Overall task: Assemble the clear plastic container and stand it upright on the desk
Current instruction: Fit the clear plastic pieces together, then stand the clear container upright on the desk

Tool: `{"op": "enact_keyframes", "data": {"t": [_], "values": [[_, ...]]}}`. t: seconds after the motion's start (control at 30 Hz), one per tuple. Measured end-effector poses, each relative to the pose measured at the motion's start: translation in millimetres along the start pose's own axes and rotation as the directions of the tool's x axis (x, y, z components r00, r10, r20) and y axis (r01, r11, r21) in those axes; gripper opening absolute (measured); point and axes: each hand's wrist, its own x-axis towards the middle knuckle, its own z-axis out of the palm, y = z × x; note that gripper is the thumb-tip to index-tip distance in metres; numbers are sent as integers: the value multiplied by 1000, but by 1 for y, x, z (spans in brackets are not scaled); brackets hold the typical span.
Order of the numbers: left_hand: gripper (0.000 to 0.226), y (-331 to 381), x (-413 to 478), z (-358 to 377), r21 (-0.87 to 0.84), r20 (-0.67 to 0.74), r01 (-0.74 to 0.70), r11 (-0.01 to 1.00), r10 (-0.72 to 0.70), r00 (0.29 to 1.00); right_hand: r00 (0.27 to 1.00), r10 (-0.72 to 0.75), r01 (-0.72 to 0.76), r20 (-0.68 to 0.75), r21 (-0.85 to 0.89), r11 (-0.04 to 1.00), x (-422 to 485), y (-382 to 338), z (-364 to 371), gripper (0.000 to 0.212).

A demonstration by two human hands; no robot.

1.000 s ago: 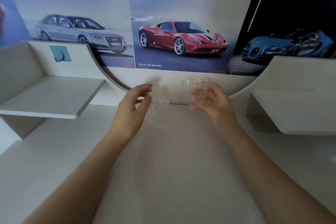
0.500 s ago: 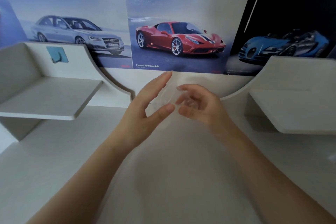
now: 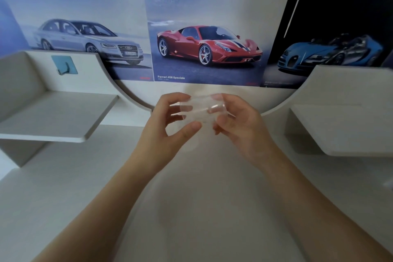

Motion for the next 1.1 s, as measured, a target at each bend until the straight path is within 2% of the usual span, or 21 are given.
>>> {"op": "enact_keyframes", "data": {"t": [0.1,0.23,0.37,0.5,0.67,0.9,1.1], "values": [[55,-1,0,2,-45,-38,58,997,-59,998,1000,1,0,-8,50,999,0,1,0,40],[53,-2,-1,6,-56,-95,65,996,-70,993,999,-24,22,-44,-56,998,-1,6,8,27],[47,-2,1,5,116,-129,20,993,-4,992,996,-39,34,-86,-58,998,0,13,12,34],[50,-4,1,4,221,-173,81,972,-42,984,997,-30,26,-67,-54,998,0,14,13,40],[49,-6,3,3,321,-198,-4,947,71,978,997,-63,61,-43,-44,997,-1,15,11,38],[57,-12,3,0,306,-231,118,945,-46,972,997,-75,75,7,-106,991,-2,14,16,35],[51,-23,4,-4,384,-234,184,905,-98,967,1000,2,2,26,-140,990,-6,15,23,35]]}}
